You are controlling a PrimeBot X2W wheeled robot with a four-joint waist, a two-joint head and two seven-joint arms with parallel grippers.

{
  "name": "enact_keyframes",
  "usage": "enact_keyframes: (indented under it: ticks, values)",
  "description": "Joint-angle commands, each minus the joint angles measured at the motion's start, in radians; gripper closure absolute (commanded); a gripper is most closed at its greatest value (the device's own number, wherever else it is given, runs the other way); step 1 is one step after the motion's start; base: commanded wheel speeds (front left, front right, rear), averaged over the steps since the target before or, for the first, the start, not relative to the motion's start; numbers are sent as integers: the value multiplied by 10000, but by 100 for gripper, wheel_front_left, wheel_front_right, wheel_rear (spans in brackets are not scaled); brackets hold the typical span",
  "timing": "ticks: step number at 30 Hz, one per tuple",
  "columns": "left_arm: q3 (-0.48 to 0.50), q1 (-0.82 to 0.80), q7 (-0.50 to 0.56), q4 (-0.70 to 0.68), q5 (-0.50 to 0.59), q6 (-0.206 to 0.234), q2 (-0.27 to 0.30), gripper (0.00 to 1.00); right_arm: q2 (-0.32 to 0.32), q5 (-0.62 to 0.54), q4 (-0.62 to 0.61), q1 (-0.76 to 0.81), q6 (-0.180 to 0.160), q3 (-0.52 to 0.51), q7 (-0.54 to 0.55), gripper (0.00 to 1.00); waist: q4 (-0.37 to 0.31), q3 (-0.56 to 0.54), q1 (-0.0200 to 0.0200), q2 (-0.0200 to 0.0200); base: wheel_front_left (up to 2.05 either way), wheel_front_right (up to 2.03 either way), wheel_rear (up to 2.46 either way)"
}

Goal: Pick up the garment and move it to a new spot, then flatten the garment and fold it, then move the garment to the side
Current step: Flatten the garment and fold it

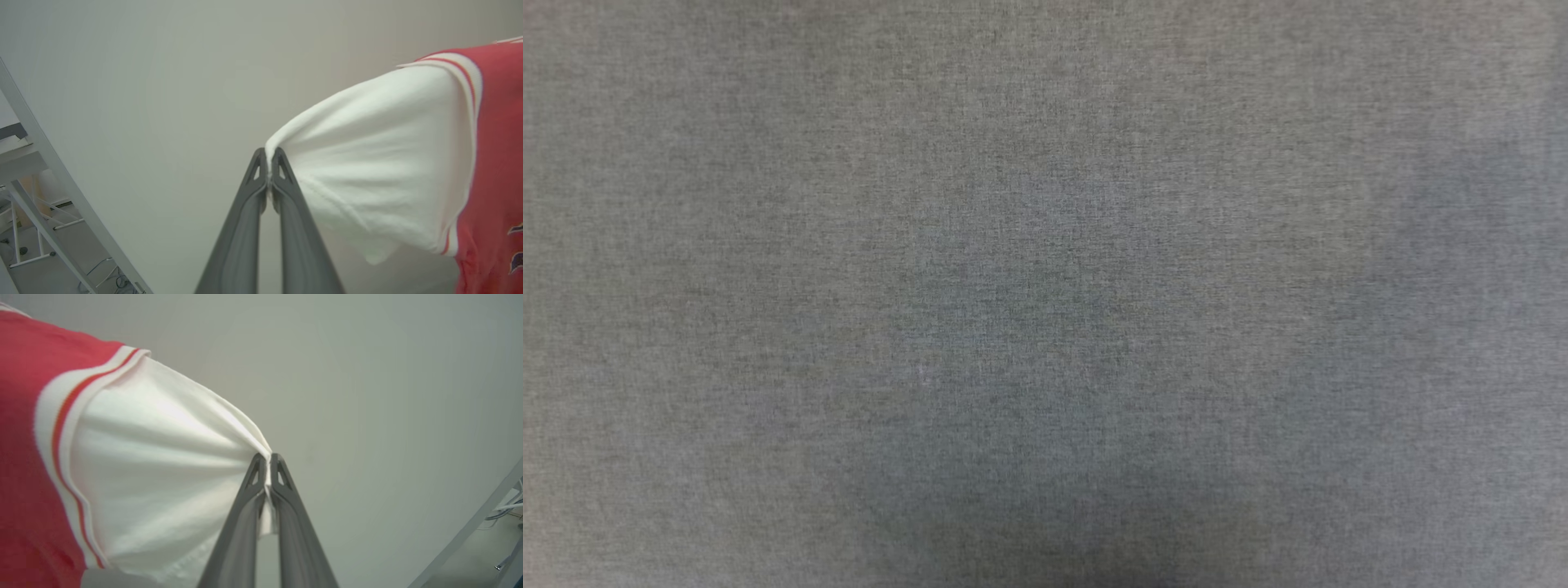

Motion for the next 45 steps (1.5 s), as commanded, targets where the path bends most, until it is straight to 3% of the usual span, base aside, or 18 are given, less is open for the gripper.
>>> enact_keyframes:
  ticks: [1,8,16,20,24,31,36,39,40,45]
  values:
    - [-97,-147,-269,306,-11,18,-18,100,82,-172,318,-151,-19,-88,-241,100,111,251,-4,0,0,0,0]
    - [-836,429,-1168,1080,-420,18,-142,100,702,-365,1375,80,-19,-278,-1104,100,231,420,-4,0,0,0,0]
    - [-1438,2517,-2440,1781,-1342,18,-611,100,1207,638,1762,1600,-19,-181,-1580,100,421,-340,-4,0,0,0,0]
    - [-1612,4016,-2849,2066,-1797,18,-651,100,1028,407,1485,2935,-19,1024,-1683,100,392,-1058,-4,0,0,0,0]
    - [-1891,5463,-3071,2027,-1961,18,-671,100,909,1219,1185,4312,-19,1453,-1688,100,437,-1821,-4,0,0,0,0]
    - [-2312,7797,-3190,1737,-2036,54,-711,100,195,2848,113,7072,-19,2258,-1407,100,567,-3056,-4,0,0,0,0]
    - [-2834,9549,-3064,1439,-2035,147,-746,100,-712,3313,-1025,9365,-19,3270,-1266,100,695,-3797,-4,0,0,0,0]
    - [-3183,10386,-2961,1228,-1864,255,-575,100,-1236,3478,-1691,10386,-19,3754,-1263,100,690,-4174,-4,0,0,0,0]
    - [-3367,11202,-2811,998,-1937,333,-423,100,-1697,3519,-2202,11350,-19,4120,-1272,100,672,-4555,-4,0,0,0,0]
    - [-4022,12115,-2697,707,-1275,637,14,100,-2073,3800,-2670,12546,-19,4011,-1275,100,634,-5126,-4,0,0,0,0]
